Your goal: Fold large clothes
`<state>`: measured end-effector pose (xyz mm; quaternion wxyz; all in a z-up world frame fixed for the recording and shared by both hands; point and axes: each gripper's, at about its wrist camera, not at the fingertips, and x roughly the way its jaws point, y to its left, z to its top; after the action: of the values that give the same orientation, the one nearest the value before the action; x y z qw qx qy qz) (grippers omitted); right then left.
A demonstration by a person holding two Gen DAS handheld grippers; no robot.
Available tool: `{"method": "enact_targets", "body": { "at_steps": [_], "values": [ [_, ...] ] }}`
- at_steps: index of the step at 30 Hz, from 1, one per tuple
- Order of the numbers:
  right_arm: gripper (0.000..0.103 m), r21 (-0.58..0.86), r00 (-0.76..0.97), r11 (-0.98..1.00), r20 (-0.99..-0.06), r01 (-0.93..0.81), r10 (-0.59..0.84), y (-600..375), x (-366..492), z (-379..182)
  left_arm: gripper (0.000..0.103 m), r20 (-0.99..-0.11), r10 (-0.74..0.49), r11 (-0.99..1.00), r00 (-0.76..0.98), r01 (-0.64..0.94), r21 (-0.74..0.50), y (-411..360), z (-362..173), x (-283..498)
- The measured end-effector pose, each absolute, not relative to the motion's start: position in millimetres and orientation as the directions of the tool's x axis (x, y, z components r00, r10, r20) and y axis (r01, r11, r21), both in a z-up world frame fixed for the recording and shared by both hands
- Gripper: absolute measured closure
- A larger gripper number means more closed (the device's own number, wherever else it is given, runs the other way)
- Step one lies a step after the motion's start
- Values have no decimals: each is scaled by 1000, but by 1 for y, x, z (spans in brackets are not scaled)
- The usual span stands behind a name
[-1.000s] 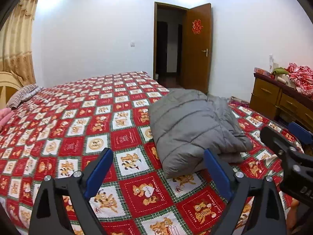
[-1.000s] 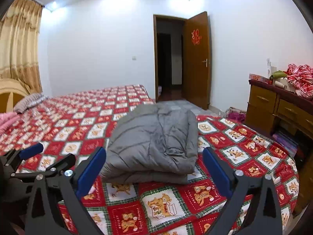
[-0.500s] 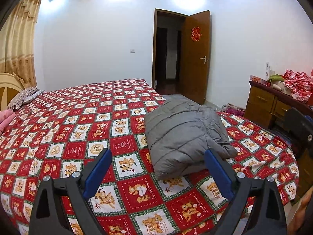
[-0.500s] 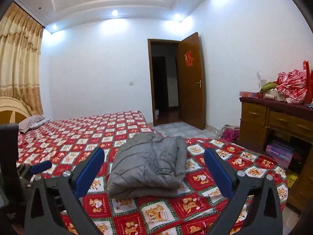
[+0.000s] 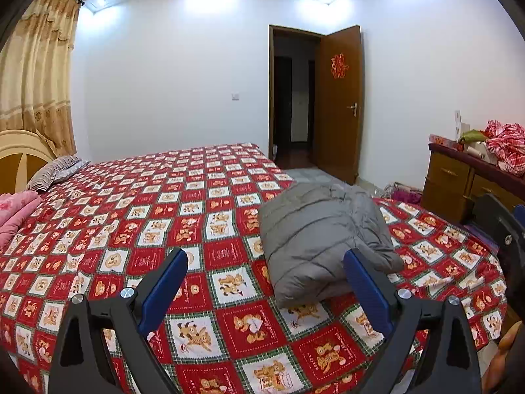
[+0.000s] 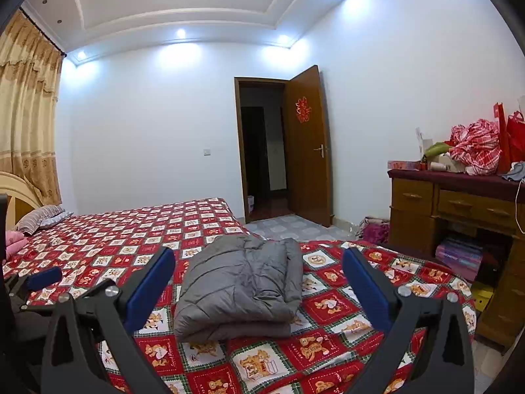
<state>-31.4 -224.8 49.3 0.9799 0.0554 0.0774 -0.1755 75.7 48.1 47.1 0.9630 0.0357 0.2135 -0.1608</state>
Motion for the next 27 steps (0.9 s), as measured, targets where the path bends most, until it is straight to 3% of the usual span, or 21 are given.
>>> {"method": "enact_targets", "body": {
  "at_steps": [27],
  "values": [
    [0, 97, 925, 929, -175, 358, -338, -233, -29, 53, 6, -429, -253, 955, 867, 294, 32, 48, 46, 73]
  ]
}}
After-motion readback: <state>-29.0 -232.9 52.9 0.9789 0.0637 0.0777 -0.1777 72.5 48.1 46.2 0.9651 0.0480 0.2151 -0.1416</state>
